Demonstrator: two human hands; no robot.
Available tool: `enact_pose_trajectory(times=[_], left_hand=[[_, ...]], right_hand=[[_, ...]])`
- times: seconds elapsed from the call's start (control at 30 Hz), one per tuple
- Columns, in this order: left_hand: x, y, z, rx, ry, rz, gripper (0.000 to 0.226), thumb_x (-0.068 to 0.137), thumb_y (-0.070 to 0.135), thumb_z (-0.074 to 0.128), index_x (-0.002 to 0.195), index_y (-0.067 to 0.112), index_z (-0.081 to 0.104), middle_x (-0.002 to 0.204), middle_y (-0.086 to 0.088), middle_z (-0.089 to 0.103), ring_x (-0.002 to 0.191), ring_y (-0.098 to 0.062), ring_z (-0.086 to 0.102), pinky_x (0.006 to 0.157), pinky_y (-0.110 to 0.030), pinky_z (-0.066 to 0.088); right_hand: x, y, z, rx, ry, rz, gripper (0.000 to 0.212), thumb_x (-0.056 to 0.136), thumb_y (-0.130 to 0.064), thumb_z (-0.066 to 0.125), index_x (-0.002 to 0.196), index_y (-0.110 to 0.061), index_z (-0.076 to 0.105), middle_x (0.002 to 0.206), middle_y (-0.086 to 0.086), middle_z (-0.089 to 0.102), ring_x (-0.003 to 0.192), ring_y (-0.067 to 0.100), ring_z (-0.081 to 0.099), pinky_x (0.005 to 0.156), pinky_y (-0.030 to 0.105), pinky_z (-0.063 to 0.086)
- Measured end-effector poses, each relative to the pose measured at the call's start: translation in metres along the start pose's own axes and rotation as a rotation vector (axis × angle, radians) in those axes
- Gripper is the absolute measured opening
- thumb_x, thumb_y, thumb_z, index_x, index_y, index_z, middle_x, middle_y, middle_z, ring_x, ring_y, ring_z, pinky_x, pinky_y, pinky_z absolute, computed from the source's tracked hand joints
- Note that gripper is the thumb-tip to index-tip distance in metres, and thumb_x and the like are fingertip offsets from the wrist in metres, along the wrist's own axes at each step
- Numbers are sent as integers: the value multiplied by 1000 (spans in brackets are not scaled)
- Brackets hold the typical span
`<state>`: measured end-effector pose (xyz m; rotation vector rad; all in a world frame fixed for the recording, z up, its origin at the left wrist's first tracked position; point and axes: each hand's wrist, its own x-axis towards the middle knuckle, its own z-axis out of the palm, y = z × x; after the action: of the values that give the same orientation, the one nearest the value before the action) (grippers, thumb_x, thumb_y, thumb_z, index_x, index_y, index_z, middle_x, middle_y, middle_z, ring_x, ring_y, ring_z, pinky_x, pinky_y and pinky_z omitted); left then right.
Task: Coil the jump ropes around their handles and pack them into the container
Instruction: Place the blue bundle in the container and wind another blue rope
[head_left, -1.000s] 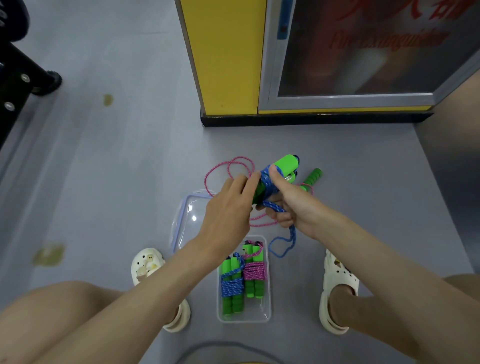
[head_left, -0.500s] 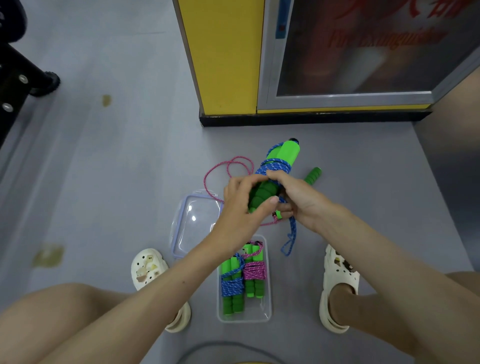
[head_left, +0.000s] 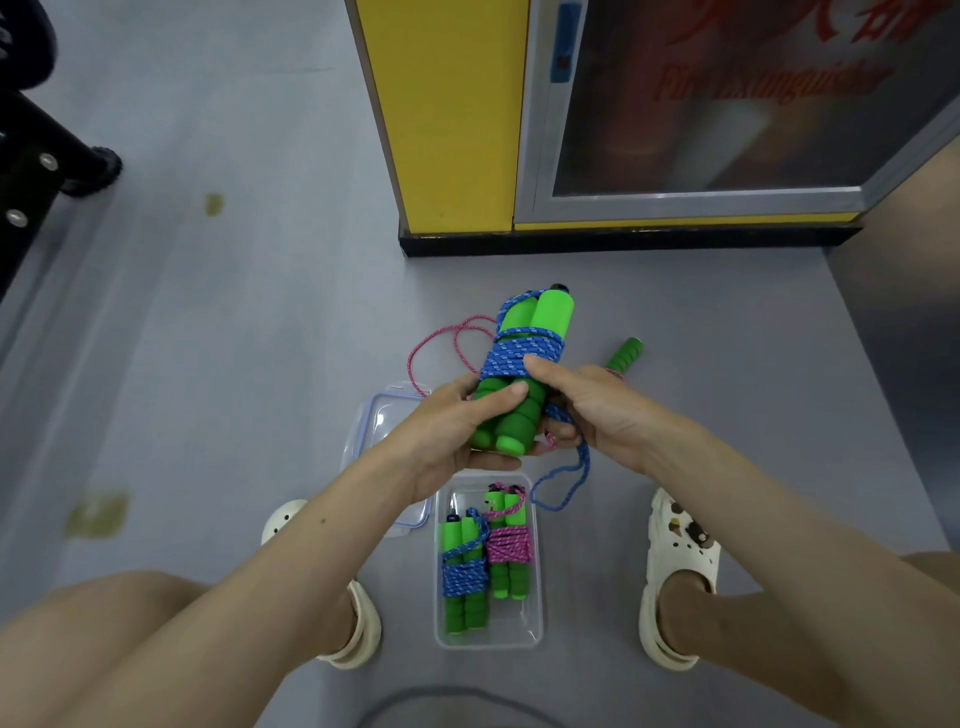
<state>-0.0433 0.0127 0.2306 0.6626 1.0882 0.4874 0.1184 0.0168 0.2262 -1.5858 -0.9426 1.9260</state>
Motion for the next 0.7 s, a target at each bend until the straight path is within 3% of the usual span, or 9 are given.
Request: enact_pose_trajectory(times=[0.17,0.3,0.47,0.7], left_hand=[[4,-2,-2,47,139,69,44,84,18,70,123,8,52,105,-16,69,81,-30,70,57,-29,56],[7,-5,-2,228,233,145,49,82,14,73,124,9,50,103,-13,68,79,-23,69,62,-32,60],[10,-12,-5,747,361,344,54,79,24,77,124,20,48,96,5,64,86,-14,64,77,-29,53],[6,-16,2,1092,512,402,54,82,41,70,126,25,42,93,0,64,83,-23,60,68,-34,49]], right_hand=[[-1,2,-4,-107,36,-17,46,90,-51,54,73,-9,58,50,2,51,38,9,30,40,20,26],[1,4,-5,-195,94,5,48,91,-49,55,63,-10,60,50,4,49,37,10,29,38,18,24],[4,9,-6,-289,132,87,41,92,-43,57,71,-9,67,48,0,44,34,7,29,36,17,23],[4,10,-3,-272,74,90,36,97,-31,52,78,-5,67,43,-3,46,32,5,30,37,18,21]])
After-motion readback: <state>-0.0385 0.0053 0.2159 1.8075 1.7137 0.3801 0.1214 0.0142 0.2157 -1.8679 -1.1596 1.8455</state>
